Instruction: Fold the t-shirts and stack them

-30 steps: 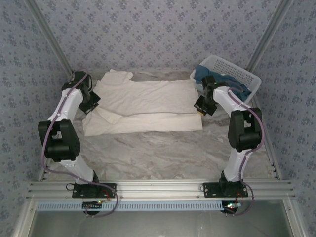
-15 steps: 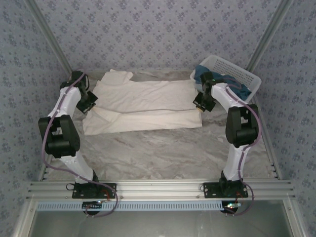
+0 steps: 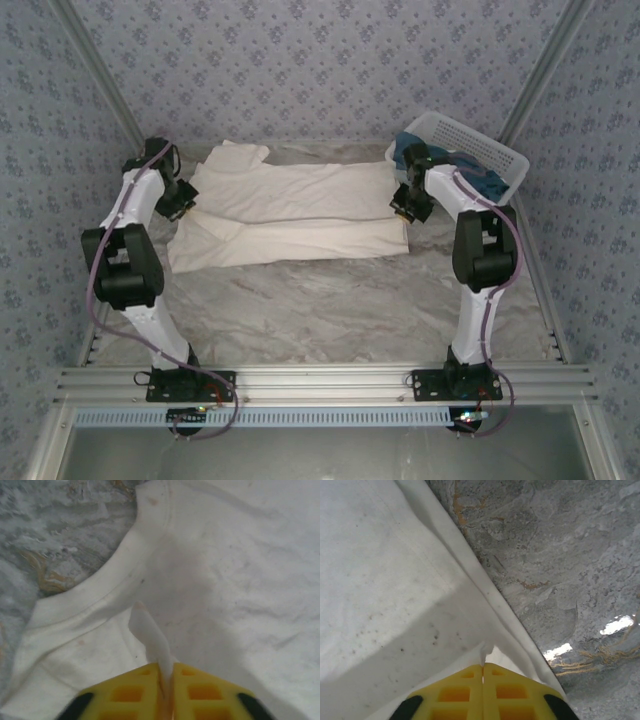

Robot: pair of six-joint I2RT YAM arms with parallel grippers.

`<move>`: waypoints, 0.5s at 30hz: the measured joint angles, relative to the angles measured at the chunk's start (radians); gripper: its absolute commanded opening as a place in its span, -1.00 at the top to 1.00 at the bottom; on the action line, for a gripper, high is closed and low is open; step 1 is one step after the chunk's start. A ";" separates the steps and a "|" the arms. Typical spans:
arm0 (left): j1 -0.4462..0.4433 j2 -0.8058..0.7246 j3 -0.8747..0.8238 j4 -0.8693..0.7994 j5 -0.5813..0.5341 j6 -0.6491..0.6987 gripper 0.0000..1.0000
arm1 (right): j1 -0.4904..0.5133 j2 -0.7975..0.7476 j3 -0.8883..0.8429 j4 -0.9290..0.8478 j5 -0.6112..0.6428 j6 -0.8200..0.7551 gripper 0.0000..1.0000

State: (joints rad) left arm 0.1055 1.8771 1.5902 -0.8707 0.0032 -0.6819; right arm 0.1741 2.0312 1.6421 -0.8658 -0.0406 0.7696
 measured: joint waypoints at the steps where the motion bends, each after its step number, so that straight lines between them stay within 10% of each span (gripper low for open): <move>1: 0.006 0.011 0.004 0.000 0.003 0.004 -0.08 | 0.000 0.001 0.003 0.002 0.000 -0.007 0.09; 15: 0.271 -0.266 -0.420 -0.011 0.126 0.014 -0.06 | -0.013 -0.359 -0.386 0.058 -0.051 -0.055 -0.17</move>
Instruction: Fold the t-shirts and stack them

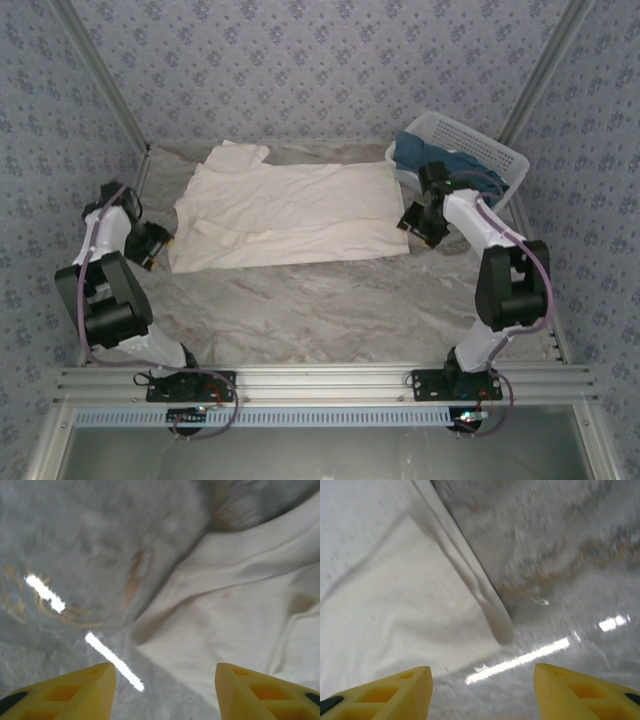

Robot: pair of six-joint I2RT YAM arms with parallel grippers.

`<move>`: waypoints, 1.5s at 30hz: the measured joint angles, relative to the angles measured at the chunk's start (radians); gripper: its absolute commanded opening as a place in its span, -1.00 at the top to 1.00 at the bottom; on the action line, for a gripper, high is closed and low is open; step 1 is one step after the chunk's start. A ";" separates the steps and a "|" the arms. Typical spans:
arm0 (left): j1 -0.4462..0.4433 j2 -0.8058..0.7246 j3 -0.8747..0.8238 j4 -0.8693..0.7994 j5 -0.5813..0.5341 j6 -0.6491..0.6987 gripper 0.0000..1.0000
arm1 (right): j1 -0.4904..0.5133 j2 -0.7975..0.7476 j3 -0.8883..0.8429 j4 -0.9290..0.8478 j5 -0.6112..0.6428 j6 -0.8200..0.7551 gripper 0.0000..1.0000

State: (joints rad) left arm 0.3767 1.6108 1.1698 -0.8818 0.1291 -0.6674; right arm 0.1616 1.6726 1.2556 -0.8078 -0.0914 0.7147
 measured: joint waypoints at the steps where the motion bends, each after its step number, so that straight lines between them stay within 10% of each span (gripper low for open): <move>1: 0.017 -0.001 -0.029 0.005 0.023 0.000 -0.06 | 0.000 -0.019 -0.040 0.014 -0.015 0.000 -0.17; 22: 0.042 0.136 -0.146 0.240 0.171 -0.047 0.41 | -0.023 0.059 -0.210 0.239 -0.152 0.068 0.06; 29: 0.042 0.155 -0.121 0.259 0.170 -0.045 0.99 | -0.017 0.137 -0.134 0.269 -0.140 0.081 0.66; 32: 0.042 0.156 -0.107 0.263 0.158 -0.043 1.00 | -0.013 0.147 -0.130 0.266 -0.118 0.084 1.00; 45: 0.042 0.019 -0.221 0.173 0.068 -0.056 1.00 | 0.010 0.017 -0.206 0.152 0.008 0.084 1.00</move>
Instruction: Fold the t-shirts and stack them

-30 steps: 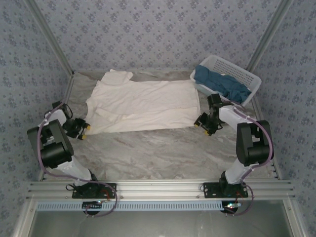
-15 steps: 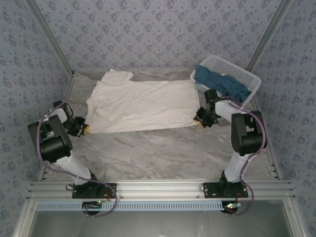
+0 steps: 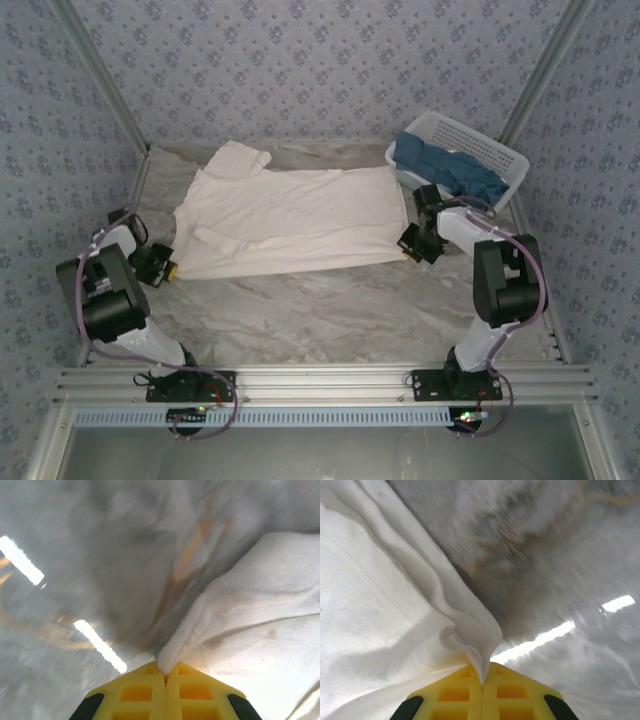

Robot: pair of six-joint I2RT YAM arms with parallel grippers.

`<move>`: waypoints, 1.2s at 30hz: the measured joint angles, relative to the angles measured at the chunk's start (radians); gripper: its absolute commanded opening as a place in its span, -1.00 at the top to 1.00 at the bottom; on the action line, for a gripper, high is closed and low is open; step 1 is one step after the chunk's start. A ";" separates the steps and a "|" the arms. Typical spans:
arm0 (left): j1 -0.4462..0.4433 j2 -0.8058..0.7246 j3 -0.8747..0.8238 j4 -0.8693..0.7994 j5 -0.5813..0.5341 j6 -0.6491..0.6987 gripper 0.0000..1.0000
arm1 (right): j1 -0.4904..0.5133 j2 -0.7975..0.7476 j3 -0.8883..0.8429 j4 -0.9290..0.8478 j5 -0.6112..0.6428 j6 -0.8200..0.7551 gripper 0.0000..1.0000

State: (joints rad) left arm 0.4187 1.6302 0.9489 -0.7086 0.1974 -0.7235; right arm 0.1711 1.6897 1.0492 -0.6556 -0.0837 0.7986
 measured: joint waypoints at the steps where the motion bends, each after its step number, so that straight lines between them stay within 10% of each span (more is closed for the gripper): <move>1: 0.000 -0.025 -0.023 -0.015 -0.010 -0.005 1.00 | 0.003 -0.019 -0.020 -0.012 0.002 0.002 1.00; 10: 0.000 -0.300 -0.206 -0.157 -0.152 -0.090 1.00 | 0.024 -0.165 -0.187 -0.188 -0.008 0.033 1.00; 15: 0.000 -0.386 -0.249 -0.220 -0.197 -0.128 0.09 | 0.024 -0.245 -0.233 -0.259 -0.016 0.059 0.36; 19: -0.034 -0.392 -0.202 -0.277 -0.229 -0.134 -0.11 | 0.032 -0.323 -0.219 -0.287 0.029 0.072 0.05; 26: -0.283 -0.394 -0.086 -0.260 -0.167 -0.175 -0.10 | 0.108 -0.406 -0.162 -0.127 -0.068 -0.019 -0.16; 36: -0.671 -0.463 -0.340 -0.005 0.051 -0.583 0.11 | 0.286 -0.298 -0.097 0.130 -0.307 -0.118 -0.12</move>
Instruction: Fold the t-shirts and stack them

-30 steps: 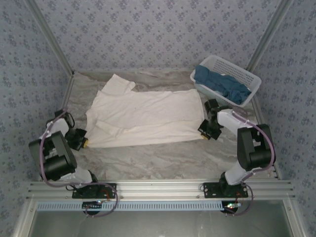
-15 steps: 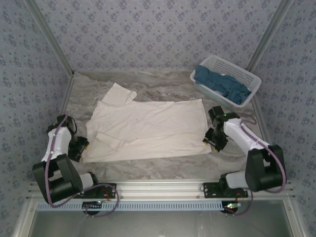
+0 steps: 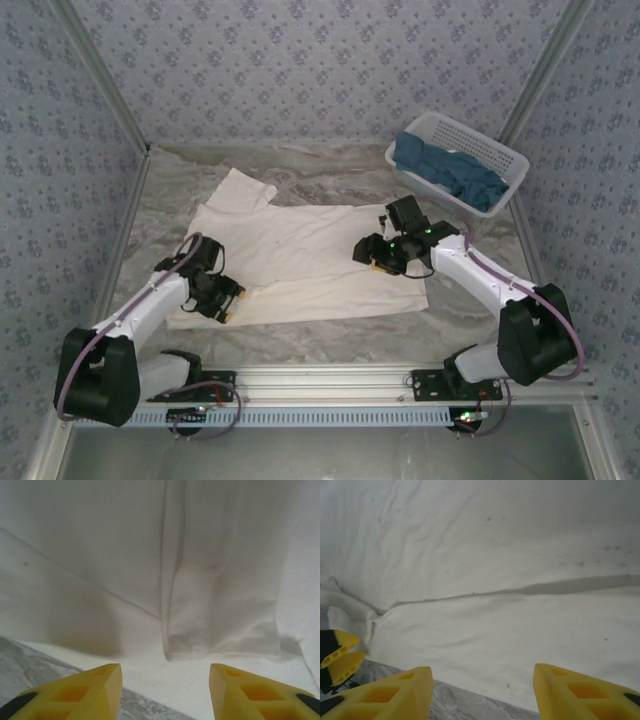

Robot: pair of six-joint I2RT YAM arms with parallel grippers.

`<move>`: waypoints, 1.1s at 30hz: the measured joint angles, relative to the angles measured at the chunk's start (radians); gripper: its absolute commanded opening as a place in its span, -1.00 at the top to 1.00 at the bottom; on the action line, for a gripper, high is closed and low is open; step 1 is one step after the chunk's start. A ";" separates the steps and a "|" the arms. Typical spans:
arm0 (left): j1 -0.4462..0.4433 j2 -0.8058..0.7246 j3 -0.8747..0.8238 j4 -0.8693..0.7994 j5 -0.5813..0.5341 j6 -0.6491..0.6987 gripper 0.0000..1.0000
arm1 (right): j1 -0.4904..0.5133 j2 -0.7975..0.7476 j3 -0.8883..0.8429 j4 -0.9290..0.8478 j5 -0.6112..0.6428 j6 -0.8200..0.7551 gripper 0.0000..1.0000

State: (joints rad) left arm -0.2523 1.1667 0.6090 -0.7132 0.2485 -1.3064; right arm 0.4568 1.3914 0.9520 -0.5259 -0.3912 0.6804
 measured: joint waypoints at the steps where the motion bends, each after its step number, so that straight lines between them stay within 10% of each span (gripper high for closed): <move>1: -0.003 0.000 -0.003 0.018 0.000 -0.029 0.13 | 0.000 0.000 -0.001 0.011 -0.006 0.001 -0.11; 16: -0.003 0.084 0.013 0.127 -0.018 -0.121 1.00 | 0.000 0.000 -0.013 0.037 -0.026 0.003 0.02; 27: -0.010 0.017 0.032 0.006 -0.028 -0.156 0.19 | -0.001 -0.006 -0.035 0.039 -0.032 0.005 -0.06; 33: -0.010 0.000 -0.024 0.029 -0.019 -0.239 0.14 | 0.000 -0.005 -0.055 0.114 -0.100 0.019 -0.11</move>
State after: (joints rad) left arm -0.2623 1.1664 0.5850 -0.6842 0.2291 -1.5452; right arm 0.4572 1.3861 0.8970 -0.4118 -0.4911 0.6994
